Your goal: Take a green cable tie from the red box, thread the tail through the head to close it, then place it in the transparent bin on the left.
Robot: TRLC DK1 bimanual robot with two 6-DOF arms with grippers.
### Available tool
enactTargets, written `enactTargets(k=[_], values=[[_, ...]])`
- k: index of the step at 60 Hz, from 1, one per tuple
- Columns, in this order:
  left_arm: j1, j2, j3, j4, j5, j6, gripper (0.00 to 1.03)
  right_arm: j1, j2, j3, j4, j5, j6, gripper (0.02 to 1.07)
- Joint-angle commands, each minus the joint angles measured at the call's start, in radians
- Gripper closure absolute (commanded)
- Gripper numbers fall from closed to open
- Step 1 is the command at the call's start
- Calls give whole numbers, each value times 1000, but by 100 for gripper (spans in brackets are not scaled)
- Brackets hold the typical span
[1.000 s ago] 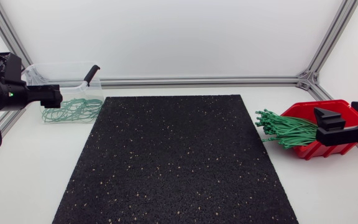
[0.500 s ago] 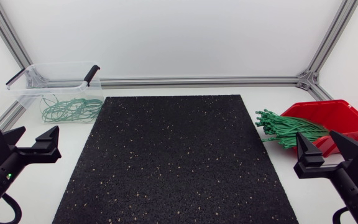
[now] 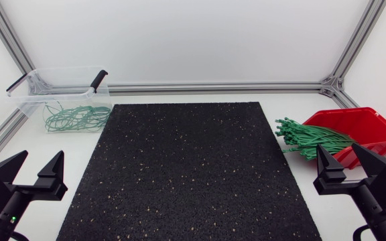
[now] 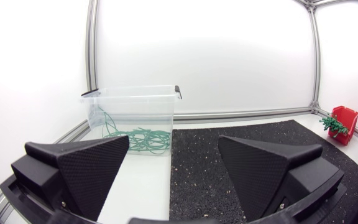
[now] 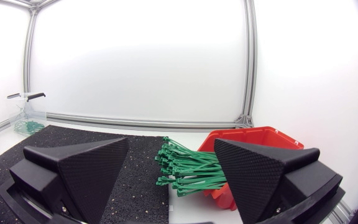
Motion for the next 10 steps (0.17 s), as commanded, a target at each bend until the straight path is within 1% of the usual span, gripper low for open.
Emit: enactTargets(k=[1, 10], values=[[-10, -30, -42, -8, 8, -19, 3, 7, -6, -22, 14, -3, 25, 7], [-10, -30, -42, -8, 8, -19, 3, 7, -6, -22, 14, -3, 25, 7]])
